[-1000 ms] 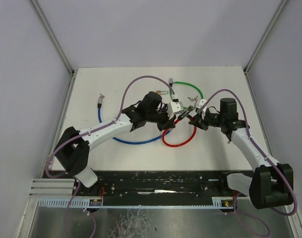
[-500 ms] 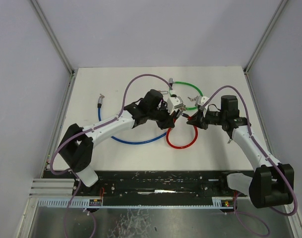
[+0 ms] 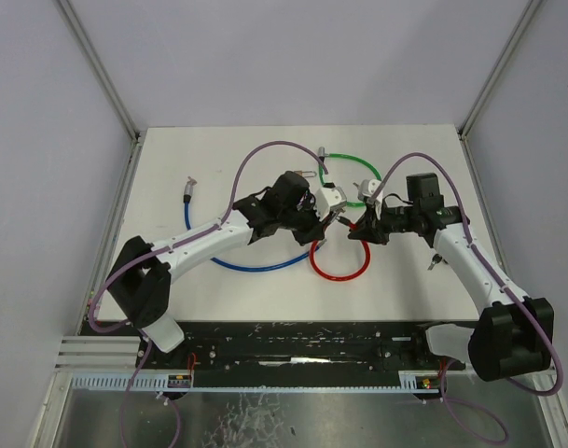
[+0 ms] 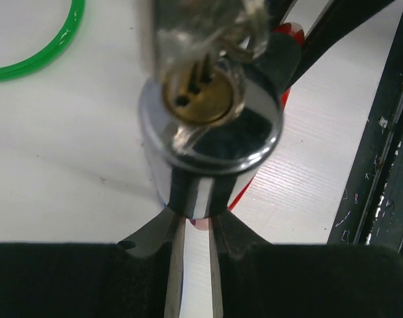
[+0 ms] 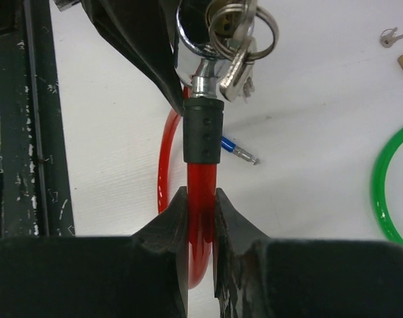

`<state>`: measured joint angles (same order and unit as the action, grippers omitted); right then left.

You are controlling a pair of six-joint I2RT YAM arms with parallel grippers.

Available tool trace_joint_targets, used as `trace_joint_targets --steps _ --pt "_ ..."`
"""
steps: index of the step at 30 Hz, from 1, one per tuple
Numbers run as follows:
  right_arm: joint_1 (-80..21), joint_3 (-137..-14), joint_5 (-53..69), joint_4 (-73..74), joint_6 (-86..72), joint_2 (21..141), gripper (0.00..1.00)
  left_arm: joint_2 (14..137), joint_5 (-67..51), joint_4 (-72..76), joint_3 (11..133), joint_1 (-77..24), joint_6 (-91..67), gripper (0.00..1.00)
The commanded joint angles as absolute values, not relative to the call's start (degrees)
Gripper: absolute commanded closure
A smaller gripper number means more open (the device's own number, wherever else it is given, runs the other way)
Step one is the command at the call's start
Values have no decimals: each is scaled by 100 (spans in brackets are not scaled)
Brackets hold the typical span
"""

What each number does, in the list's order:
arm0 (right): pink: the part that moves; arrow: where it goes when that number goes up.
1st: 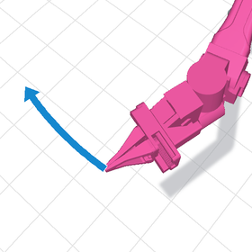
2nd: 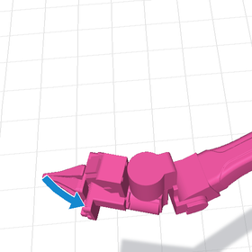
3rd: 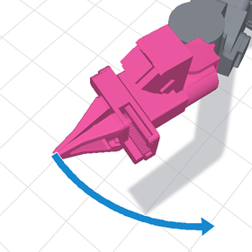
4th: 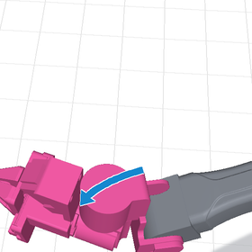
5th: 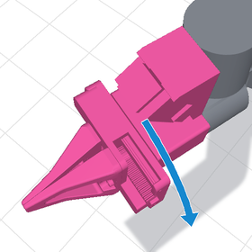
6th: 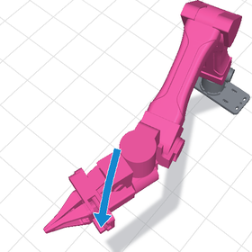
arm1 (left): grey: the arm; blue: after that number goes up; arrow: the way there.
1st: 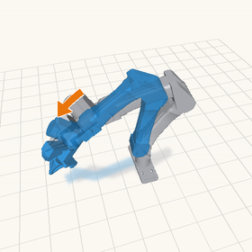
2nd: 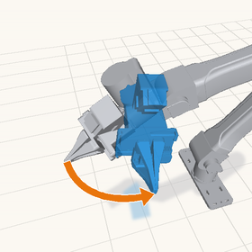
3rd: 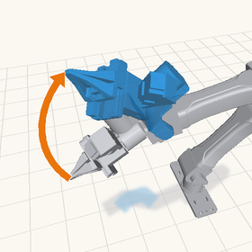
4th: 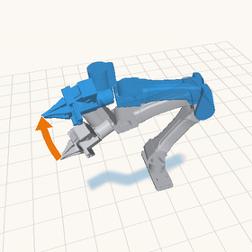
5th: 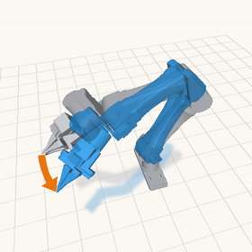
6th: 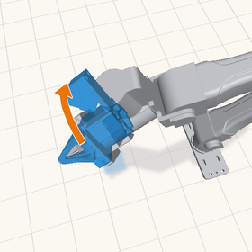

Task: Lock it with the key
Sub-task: Lock the lock at the center of the board.

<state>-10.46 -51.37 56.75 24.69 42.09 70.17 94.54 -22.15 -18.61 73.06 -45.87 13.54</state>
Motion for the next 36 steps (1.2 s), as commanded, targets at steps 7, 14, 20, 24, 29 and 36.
trace_joint_targets --steps 7,14,20,24,29,36 --pt "-1158 -5972 6716 2142 3049 7295 100 9099 -443 -1953 7272 -5256 2162 100" --pt "-1125 -4937 6920 251 2632 7286 100 8748 -41 -1415 7042 -5419 2798 100" --pt "-1098 -3482 6678 -2635 2210 7118 100 8770 -598 -1531 7073 -5416 3171 100" --pt "-952 -2996 6735 -4031 1665 7341 100 8792 -839 -1610 6939 -5427 3058 100" --pt "-726 -2404 7077 -6400 498 7769 100 8705 -1622 -1837 6882 -5409 2810 100" --pt "-589 -1945 7286 -7795 590 8161 100 8807 -2832 -2034 7193 -5001 2243 100"
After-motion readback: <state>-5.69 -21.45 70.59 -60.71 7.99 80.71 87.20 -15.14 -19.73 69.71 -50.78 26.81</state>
